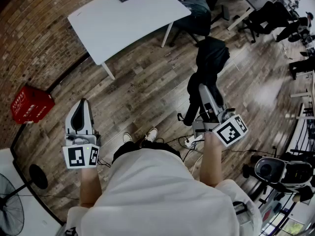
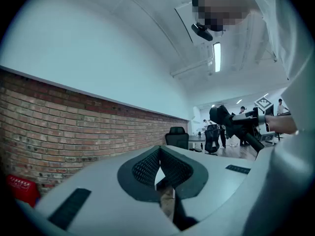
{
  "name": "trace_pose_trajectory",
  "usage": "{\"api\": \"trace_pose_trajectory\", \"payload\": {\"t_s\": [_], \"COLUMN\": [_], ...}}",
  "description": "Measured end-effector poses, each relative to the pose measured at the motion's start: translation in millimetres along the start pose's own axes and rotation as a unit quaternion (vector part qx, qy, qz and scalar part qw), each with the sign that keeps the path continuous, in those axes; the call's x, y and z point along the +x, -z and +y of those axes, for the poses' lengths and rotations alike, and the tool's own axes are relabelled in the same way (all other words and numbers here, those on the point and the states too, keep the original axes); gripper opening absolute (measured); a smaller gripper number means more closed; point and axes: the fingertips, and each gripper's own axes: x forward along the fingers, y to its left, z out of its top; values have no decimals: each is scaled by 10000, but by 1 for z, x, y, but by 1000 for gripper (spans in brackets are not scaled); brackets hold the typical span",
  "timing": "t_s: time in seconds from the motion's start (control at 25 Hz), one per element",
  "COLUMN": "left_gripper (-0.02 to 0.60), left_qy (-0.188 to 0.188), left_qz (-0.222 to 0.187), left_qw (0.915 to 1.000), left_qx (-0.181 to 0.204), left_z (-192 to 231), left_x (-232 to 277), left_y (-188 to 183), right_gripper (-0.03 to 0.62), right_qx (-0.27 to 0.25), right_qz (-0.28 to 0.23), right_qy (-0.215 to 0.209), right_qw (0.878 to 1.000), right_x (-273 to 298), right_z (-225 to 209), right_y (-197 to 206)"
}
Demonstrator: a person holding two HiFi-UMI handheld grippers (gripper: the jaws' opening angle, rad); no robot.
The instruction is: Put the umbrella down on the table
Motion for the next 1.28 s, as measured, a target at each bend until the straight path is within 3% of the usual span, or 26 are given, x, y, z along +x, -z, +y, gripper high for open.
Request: {"api": "trace_pose_trajectory", "payload": {"t_s": [0.32, 0.72, 0.96, 1.28], "left_gripper": [23, 23, 23, 23], "left_qy": [164, 73, 120, 136], "left_qz": [-48, -86, -167, 44], "left_qw": [9998, 9999, 9996, 9996], "left_qx": [41, 114, 205, 241], "left_z": [-5, 2, -21, -52], "left_x": [-4, -8, -2, 0], "left_y": [-8, -15, -24, -9], "right_gripper": [207, 209, 209, 209], "right_qx": [-130, -287, -267, -237], "right_qz": [144, -46, -107, 88], "right_qy": [480, 217, 138, 103], "right_qw": [9987, 9993, 9995, 9996], "right_x": [-12, -8, -16, -26], "right_z": [1, 16, 5, -17], "right_y": [17, 8, -3, 4]}}
